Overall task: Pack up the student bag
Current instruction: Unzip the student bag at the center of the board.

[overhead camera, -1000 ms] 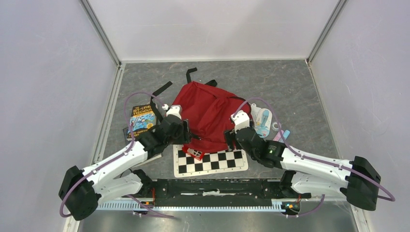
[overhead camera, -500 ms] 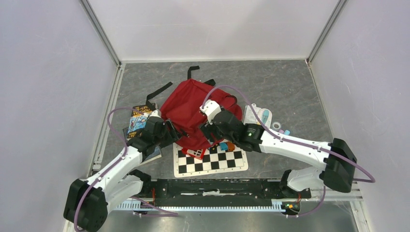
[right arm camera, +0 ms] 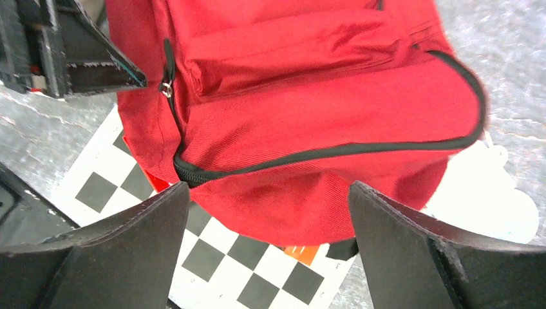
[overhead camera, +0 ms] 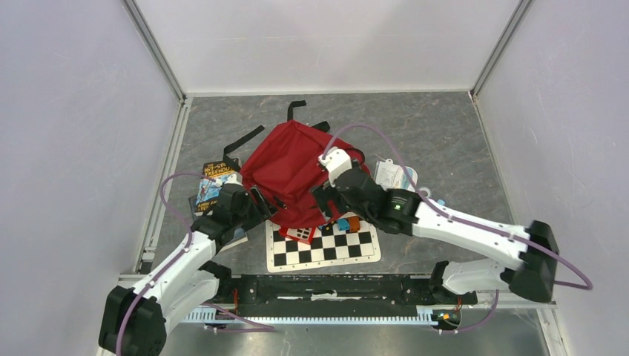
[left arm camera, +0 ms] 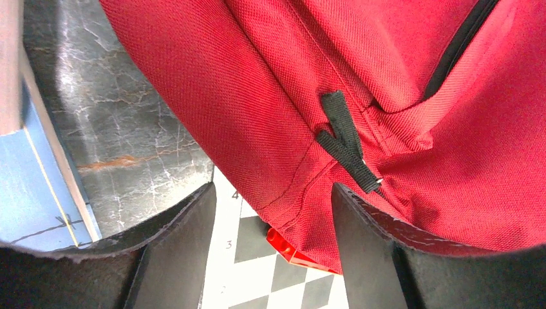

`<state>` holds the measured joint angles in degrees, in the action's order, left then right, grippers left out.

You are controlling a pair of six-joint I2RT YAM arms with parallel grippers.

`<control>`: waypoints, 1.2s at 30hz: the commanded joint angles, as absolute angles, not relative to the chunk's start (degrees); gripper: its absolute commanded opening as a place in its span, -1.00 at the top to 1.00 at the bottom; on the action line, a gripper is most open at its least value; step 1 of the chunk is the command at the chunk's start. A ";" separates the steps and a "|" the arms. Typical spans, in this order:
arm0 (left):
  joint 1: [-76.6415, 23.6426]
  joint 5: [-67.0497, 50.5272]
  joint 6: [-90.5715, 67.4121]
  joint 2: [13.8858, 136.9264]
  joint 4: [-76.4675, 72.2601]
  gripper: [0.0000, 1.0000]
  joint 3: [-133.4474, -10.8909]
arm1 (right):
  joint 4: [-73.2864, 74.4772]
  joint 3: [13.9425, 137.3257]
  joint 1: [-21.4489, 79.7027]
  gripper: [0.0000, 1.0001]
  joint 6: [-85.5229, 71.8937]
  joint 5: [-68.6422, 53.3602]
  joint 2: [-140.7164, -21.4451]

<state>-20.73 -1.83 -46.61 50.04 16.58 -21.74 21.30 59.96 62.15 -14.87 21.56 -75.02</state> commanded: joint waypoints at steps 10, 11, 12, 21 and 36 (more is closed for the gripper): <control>-15.41 -2.43 -47.96 47.88 14.58 -0.48 -24.08 | 18.77 66.63 62.48 -0.74 -9.70 13.16 -74.94; -14.56 -2.46 -47.61 48.38 14.55 -0.48 -24.62 | 18.54 68.26 62.57 -0.72 -9.04 11.86 -77.12; -13.55 -2.33 -47.22 49.03 14.44 -0.48 -24.86 | 18.38 69.63 62.66 -0.69 -8.52 10.52 -79.05; -7.60 -8.16 -47.74 56.74 7.86 -0.43 -23.64 | 20.72 83.12 63.72 -0.48 -7.00 6.37 -98.29; -7.12 -8.49 -45.75 62.03 4.58 -0.13 -22.64 | 23.50 92.50 63.98 -0.11 -5.84 4.92 -112.97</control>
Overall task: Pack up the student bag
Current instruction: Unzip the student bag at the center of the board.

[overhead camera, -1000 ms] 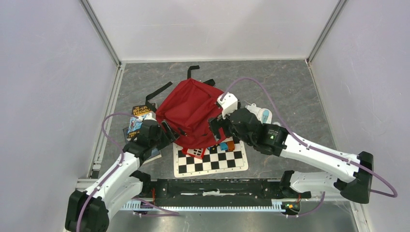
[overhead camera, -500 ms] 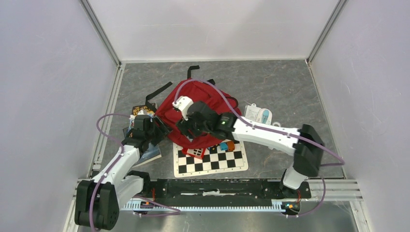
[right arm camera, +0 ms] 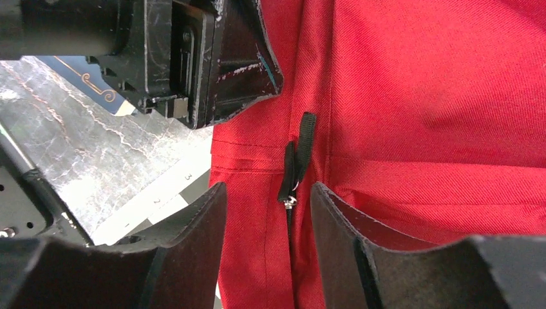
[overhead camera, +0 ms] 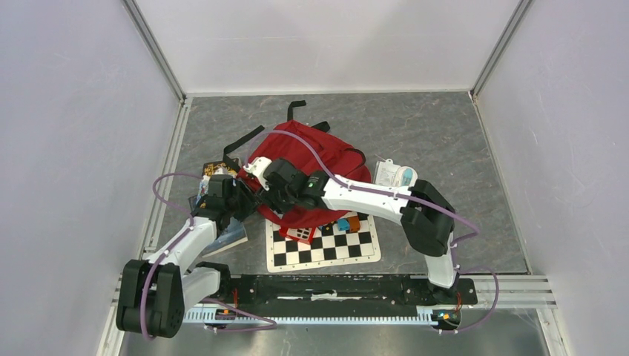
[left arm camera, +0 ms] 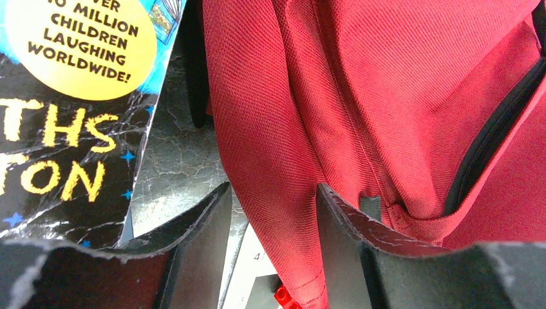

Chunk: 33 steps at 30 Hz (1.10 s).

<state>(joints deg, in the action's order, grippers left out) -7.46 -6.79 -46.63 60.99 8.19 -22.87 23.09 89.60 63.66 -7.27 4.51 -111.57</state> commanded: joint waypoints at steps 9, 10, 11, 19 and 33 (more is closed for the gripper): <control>-7.12 -8.11 -45.31 62.34 4.26 0.09 -22.50 | 24.94 94.73 63.99 0.06 -2.80 8.74 -116.99; -7.12 -8.11 -45.26 62.40 4.31 0.13 -22.54 | 25.27 95.07 63.98 0.08 -2.57 8.70 -117.35; -7.11 -8.04 -45.18 62.32 4.38 0.17 -22.59 | 25.32 95.26 63.98 0.09 -2.51 8.63 -117.63; -7.15 -7.88 -45.09 62.25 4.57 0.36 -22.85 | 25.55 94.23 64.14 0.19 -2.11 8.32 -117.34; -7.12 -7.67 -45.18 62.41 4.83 0.49 -23.33 | 23.92 91.62 64.95 1.00 -2.35 6.99 -114.69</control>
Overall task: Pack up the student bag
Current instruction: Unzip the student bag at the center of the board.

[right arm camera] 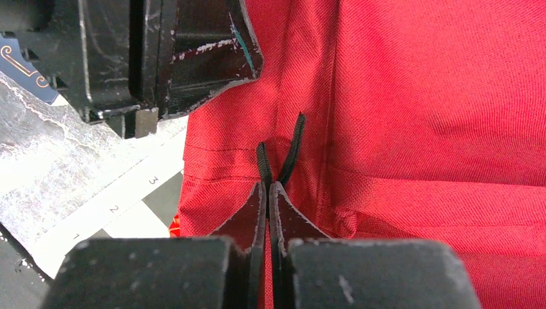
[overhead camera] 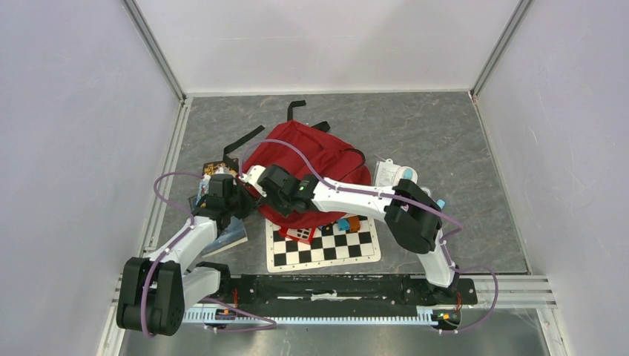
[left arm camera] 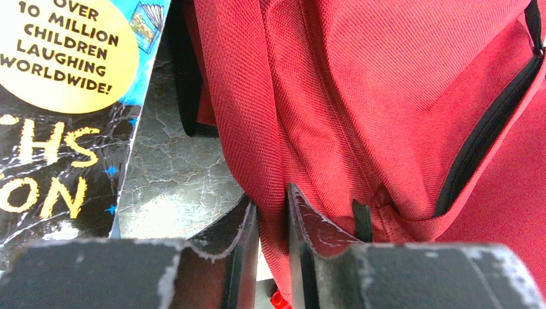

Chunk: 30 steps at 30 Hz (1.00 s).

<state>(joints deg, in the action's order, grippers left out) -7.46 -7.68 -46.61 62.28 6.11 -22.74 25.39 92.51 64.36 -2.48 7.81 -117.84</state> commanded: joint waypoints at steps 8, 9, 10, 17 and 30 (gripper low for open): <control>-7.14 -6.86 -44.75 62.75 5.16 0.56 -23.82 | 21.04 85.30 65.04 1.00 -4.90 4.23 -109.55; -7.08 -6.86 -44.65 63.00 5.17 0.57 -24.03 | 20.56 84.19 65.04 1.00 -5.16 3.97 -108.75; -7.09 -6.78 -44.50 63.09 5.24 0.57 -24.21 | 20.13 83.19 65.04 1.00 -5.55 3.87 -107.76; -6.78 -5.80 -43.46 64.37 5.89 0.59 -25.87 | 18.79 76.83 65.04 1.00 -7.44 3.34 -101.96; -5.99 -3.80 -40.89 69.86 6.39 0.60 -32.90 | 16.83 63.63 65.87 1.00 -14.32 4.82 -87.95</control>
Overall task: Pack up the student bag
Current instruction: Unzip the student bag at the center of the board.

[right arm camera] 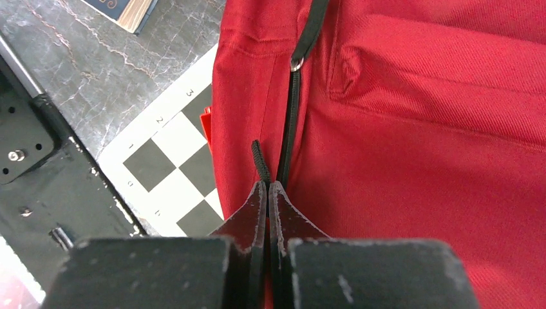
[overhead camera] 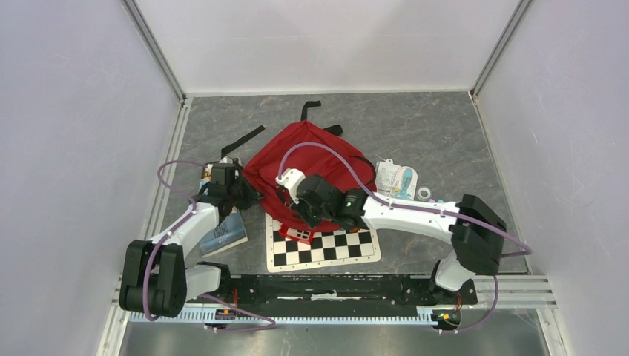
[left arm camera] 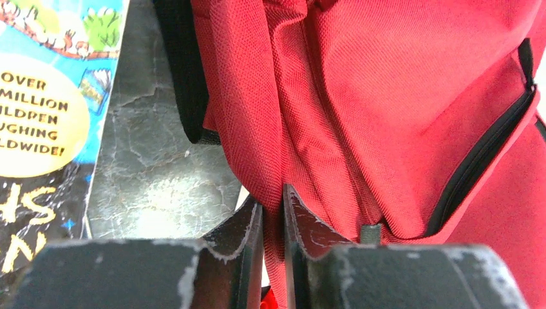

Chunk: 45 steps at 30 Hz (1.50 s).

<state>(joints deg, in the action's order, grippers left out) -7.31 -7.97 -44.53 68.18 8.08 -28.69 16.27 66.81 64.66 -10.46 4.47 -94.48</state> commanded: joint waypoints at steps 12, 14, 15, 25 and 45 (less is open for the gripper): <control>-5.89 -3.07 -38.23 77.35 5.53 0.60 -40.97 | 11.87 52.41 67.05 1.00 -19.89 6.95 -79.49; -5.89 -3.48 -37.56 76.54 6.54 0.43 -41.04 | 10.32 51.78 67.28 1.00 -20.59 7.11 -78.92; -5.89 -3.51 -37.38 75.80 7.14 0.26 -40.90 | 9.09 51.40 67.24 1.00 -20.86 7.11 -78.60; -9.09 -9.47 -42.00 59.39 12.95 -0.74 -29.28 | 1.34 51.52 67.32 1.00 -22.87 6.08 -80.01; -23.42 -6.73 -60.55 50.97 3.37 -0.17 -16.36 | -2.20 52.61 68.47 1.00 -23.71 5.49 -79.40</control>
